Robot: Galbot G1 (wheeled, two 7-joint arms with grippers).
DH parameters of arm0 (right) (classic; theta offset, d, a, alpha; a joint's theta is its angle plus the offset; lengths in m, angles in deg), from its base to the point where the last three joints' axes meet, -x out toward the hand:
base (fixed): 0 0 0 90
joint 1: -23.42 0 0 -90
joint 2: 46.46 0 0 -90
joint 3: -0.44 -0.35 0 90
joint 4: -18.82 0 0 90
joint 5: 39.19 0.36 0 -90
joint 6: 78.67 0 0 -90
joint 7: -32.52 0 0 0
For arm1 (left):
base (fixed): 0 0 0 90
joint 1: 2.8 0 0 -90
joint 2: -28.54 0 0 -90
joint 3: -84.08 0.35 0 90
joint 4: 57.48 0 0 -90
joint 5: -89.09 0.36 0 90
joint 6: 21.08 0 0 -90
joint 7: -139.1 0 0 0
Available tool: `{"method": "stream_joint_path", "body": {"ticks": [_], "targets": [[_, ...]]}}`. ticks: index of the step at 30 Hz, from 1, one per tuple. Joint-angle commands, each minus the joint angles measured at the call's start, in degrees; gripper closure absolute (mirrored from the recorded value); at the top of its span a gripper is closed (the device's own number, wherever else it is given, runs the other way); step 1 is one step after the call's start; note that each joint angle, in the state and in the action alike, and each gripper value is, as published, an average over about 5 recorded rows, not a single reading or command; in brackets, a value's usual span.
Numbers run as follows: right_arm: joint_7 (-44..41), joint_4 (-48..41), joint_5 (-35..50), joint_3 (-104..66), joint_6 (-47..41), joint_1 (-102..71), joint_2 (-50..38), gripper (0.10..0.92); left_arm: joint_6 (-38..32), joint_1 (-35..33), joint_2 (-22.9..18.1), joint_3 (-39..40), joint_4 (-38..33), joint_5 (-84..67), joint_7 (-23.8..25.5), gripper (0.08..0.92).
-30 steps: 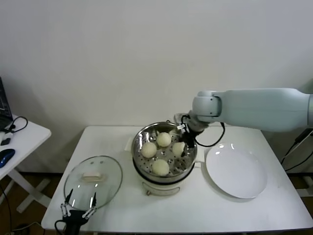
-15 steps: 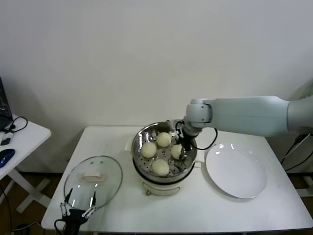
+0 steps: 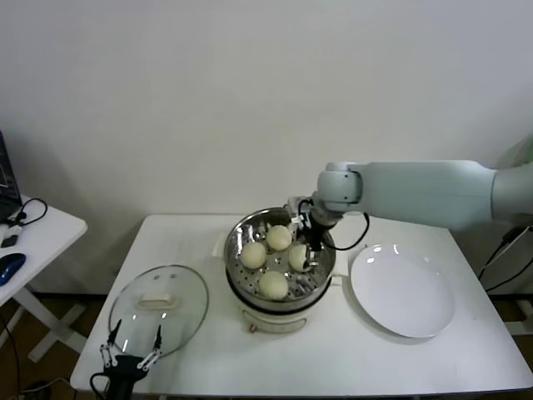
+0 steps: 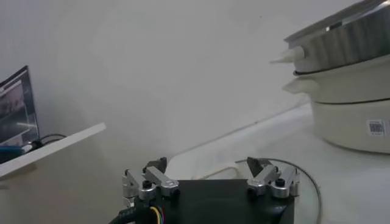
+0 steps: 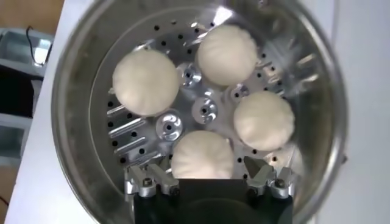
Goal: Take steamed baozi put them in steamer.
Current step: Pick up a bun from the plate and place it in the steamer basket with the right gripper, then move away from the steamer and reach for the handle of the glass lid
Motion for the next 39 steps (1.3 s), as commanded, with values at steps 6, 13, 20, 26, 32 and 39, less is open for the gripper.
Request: {"method": "stream_joint_path", "body": {"ticks": [6, 13, 20, 26, 32, 39], "targets": [[12.61, 9.2, 11.03, -15.64, -2.99, 3.25, -17.88, 0.203, 0.99, 0.11, 0.6, -0.09, -1.2, -1.07, -0.31, 0.177], [32.42, 16.52, 5.73, -46.07, -0.02, -24.02, -29.79, 0.203, 1.34, 1.71, 1.51, 0.29, -1.15, -3.27, -0.54, 0.177], [39.12, 24.75, -4.4, -78.46, 8.44, -61.8, -36.56, 0.203, 1.67, 3.37, 2.27, 0.84, -0.76, -3.35, -0.39, 0.177], [41.07, 29.59, -12.33, -112.72, 14.23, -98.56, -29.04, 0.203, 2.11, 4.69, 2.85, 1.1, 0.02, -0.99, -1.22, 0.177], [39.77, 30.9, -17.06, -132.16, 22.84, -120.74, -15.53, 0.203, 0.12, 5.52, 3.69, 1.84, 3.07, 10.82, -12.59, 0.177], [38.68, 30.86, -21.37, -138.33, 31.31, -132.96, -5.72, 0.203, -1.6, 7.05, 4.53, -0.24, 8.08, 37.57, -26.13, 0.177]]}}
